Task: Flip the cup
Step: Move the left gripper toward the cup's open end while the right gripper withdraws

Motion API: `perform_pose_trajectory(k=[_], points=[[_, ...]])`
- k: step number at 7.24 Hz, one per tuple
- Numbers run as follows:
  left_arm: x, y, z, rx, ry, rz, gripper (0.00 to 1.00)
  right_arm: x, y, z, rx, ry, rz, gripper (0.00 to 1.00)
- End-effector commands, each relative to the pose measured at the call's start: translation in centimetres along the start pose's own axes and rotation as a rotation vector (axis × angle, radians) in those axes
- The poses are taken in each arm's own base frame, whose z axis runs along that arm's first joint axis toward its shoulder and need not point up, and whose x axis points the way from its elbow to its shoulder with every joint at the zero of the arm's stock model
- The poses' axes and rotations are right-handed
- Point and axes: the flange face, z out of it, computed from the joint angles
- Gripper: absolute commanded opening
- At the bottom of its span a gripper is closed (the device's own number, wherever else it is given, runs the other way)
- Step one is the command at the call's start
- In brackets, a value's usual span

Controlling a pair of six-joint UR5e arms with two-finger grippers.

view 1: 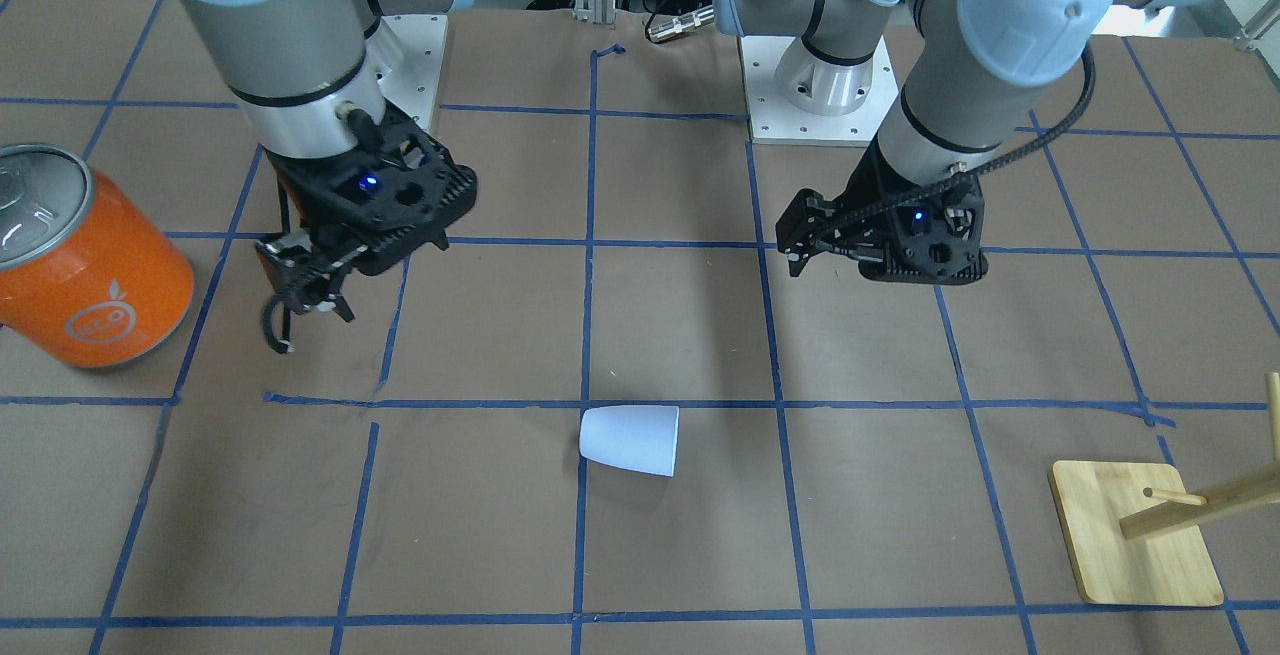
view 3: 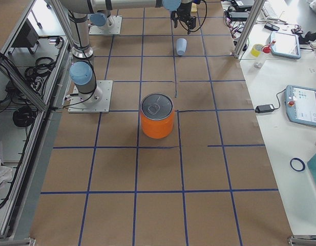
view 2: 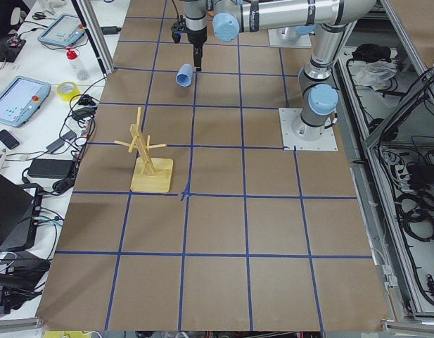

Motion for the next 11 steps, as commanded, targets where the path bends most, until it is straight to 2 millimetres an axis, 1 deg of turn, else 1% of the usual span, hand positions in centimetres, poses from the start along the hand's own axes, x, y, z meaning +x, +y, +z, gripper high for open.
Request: perform_pose_trajectory(k=[1, 2, 3, 4, 5, 6, 7, 9, 10, 11], points=[[0.6, -3.6, 5.0, -0.012, 0.16, 0.026, 1.0, 1.5, 3.7, -1.9, -0.067, -0.004, 0.229, 1.0], [1.1, -4.8, 6.7, -0.022, 0.252, 0.041, 1.0, 1.8, 4.7, -2.7, -0.069, -0.001, 0.336, 1.0], [0.4, -6.3, 8.7, -0.004, 0.332, 0.031, 1.0, 3.1, 5.3, -2.8, -0.062, 0.004, 0.457, 1.0], [0.4, -7.5, 10.4, -0.002, 0.417, 0.018, 1.0, 3.9, 5.6, -3.1, -0.045, 0.015, 0.524, 1.0], [0.2, -8.9, 12.1, 0.012, 0.49, 0.01, 1.0, 4.2, 5.6, -3.2, -0.028, 0.017, 0.654, 1.0], [0.0, -9.8, 13.7, 0.015, 0.563, -0.005, 1.0, 4.3, 5.6, -3.2, -0.023, 0.021, 0.728, 1.0], [0.4, -10.5, 14.8, 0.03, 0.644, -0.006, 1.0, 4.3, 5.6, -3.3, -0.025, 0.029, 0.73, 1.0], [0.1, -11.7, 18.2, 0.047, 0.661, -0.005, 1.0, 4.1, 5.6, -3.4, -0.034, 0.037, 0.701, 1.0], [0.1, -11.8, 19.3, 0.042, 0.661, -0.006, 1.0, 4.0, 5.5, -3.2, -0.031, 0.026, 0.706, 1.0], [0.1, -11.9, 19.5, 0.037, 0.661, -0.014, 1.0, 3.8, 6.0, -2.7, -0.063, 0.01, 0.719, 1.0]])
